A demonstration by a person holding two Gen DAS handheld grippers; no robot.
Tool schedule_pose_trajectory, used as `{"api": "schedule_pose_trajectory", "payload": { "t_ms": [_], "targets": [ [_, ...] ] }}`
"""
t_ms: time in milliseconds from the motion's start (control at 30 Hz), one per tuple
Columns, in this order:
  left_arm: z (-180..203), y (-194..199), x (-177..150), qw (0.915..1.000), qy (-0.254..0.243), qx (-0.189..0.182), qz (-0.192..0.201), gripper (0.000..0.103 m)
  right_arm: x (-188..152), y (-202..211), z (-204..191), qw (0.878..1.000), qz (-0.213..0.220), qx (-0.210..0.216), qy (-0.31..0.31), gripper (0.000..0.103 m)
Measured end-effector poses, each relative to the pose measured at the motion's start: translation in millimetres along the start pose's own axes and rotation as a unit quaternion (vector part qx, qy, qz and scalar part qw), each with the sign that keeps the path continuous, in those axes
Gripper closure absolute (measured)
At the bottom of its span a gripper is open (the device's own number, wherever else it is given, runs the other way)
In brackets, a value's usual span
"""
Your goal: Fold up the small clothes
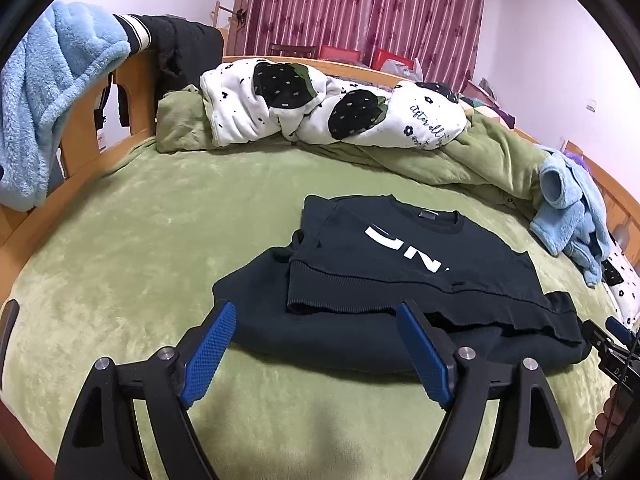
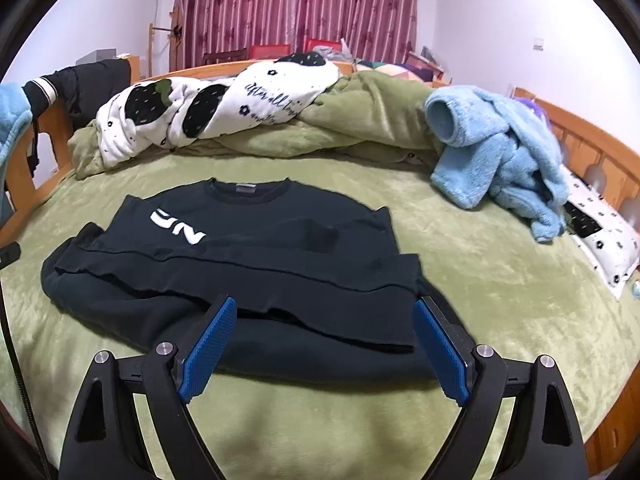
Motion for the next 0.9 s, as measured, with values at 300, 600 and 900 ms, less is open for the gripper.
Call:
{"api": "schedule_pose_trajectory", "payload": {
  "t_ms": [300, 600, 900],
  "targets": [
    [1.1, -7.7, -3.5, 0.9996, 0.006, -0.025, -0.008, 0.021, -2.3, -7.3, -5.7, 0.999, -0.013, 0.033, -0.006, 0.014],
    [16.8, -19.4, -11.6, 0.9975, -0.046, -0.037, -0.038, 0.022, -5.8, -14.7, 2.2, 0.997, -0.034, 0.063, -0.04, 0.014],
    [11.9, -45.6, -17.5, 0.9963, -0.031, -0.043, -0.068, 0.022, -13.8, -28.8, -14.6, 0.998, -0.037, 0.059, -0.006, 0.024]
  ]
}}
Point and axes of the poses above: each gripper's, at about its wrist camera, not at the fingertips, and y roughly against the way its jaws point, z to its right, x to its top, the point moved 3 cm from there along -y, roughly the way its jaws point, and after that the axes turned 1 degree about x, right-handed, at the moved point
